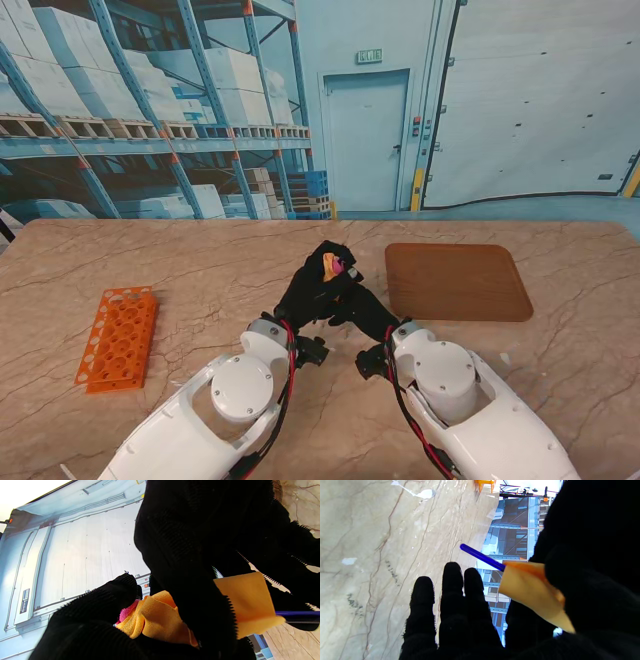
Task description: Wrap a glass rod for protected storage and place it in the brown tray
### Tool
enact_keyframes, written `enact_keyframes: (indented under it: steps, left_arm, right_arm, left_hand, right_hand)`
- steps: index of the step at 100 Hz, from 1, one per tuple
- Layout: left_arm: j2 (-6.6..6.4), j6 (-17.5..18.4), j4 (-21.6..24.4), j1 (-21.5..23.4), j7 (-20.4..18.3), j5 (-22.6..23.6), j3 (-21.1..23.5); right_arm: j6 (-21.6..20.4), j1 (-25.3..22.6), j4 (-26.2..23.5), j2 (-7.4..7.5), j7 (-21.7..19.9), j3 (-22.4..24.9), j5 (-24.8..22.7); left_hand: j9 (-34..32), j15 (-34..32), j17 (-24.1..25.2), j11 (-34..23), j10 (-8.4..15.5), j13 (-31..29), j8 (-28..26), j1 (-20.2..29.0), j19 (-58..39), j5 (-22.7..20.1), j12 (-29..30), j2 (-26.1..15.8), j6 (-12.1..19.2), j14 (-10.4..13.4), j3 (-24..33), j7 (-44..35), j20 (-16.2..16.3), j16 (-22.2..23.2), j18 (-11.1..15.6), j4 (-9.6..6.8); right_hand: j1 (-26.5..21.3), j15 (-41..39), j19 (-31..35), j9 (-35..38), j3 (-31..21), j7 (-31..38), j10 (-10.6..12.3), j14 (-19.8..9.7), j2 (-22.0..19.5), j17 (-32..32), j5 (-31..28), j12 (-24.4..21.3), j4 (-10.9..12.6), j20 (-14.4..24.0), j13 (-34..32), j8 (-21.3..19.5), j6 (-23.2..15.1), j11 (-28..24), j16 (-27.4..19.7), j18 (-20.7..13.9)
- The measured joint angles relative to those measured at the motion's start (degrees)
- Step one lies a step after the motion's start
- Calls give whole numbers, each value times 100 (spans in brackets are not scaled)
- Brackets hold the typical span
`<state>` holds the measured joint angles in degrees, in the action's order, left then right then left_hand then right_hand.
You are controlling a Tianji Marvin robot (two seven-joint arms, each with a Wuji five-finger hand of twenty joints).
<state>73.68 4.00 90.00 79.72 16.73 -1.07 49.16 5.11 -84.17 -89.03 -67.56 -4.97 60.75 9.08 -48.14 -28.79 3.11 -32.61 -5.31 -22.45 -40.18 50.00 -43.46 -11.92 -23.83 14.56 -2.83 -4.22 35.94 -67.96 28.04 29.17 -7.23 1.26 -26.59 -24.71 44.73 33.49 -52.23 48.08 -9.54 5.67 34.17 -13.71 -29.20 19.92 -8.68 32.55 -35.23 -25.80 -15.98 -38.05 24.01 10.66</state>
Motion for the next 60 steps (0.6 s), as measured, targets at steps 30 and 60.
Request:
enact_keyframes:
  steps: [30,60]
  left_arm:
    - [23,5,-19,2,111,144,-19]
    - [29,114,-75,12,240,344,0]
  right_arm:
    - [233,-154,-246,-55,17,169,497]
    - [175,-217,-308,-88,170,212,396]
  left_hand:
    - [157,-1,-1,0,4,75,0,91,-44,75,0,-10,11,1,-123,0,114,0,-55,0]
    - [232,-6,2,34,4,147,79,96,-118,253,-33,-69,32,1,-299,0,249,0,-80,0]
  right_hand:
    - [-562,-272,-49,1033,263,715,74,-6,-180,-247,-660,-25,-118,2,-878,473,-340,7,215,404]
    - [-843,-1359,349,2437,444,798,166,128,-335,-513,-1375,92,-123,173,-1923,778,-106,-414,739,450]
